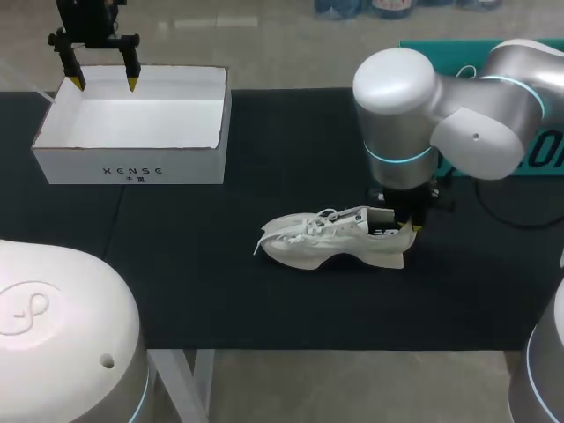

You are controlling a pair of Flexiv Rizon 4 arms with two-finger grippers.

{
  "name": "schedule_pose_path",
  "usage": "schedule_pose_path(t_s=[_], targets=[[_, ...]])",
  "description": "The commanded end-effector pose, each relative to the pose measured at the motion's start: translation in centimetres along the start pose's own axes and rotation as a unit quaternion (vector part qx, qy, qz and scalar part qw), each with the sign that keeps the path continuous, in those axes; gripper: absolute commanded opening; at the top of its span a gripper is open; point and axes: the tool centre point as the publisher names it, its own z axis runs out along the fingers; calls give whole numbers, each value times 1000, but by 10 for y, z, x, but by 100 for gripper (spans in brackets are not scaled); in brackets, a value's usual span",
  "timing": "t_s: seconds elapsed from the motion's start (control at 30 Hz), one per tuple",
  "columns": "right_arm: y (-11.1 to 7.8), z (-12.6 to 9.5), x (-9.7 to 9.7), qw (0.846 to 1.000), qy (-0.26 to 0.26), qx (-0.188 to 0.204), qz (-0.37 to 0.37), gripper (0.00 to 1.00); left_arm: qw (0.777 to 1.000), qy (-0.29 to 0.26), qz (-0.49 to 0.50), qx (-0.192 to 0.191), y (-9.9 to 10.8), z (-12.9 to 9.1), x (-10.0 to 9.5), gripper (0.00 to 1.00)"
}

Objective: Take the shoe out of the shoebox, open the shoe tongue, remove and reinsert the insole, then place the shoe into the shoebox

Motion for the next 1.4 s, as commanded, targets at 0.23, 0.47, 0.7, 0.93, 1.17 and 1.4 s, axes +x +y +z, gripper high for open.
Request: schedule_pose_path(t_s=[0.23, 0.47, 0.7, 0.93, 1.17, 1.4], targets=[[6, -10, -5, 1000, 2, 2, 14, 100, 1000, 0, 0, 0, 0, 0, 0, 100], [14, -49, -23, 1000, 24, 0, 10, 100, 1000, 0, 0, 0, 0, 0, 0, 100], [27, -75, -34, 994, 72, 31, -78, 100, 1000, 0, 0, 0, 0, 0, 0, 100], [7, -96, -75, 768, 232, 63, -594, 100, 1000, 0, 0, 0, 0, 0, 0, 100], [12, -93, -119, 681, 234, 70, -690, 100, 1000, 0, 0, 0, 0, 0, 0, 100], [12, -93, -119, 681, 234, 70, -690, 100, 1000, 0, 0, 0, 0, 0, 0, 100]])
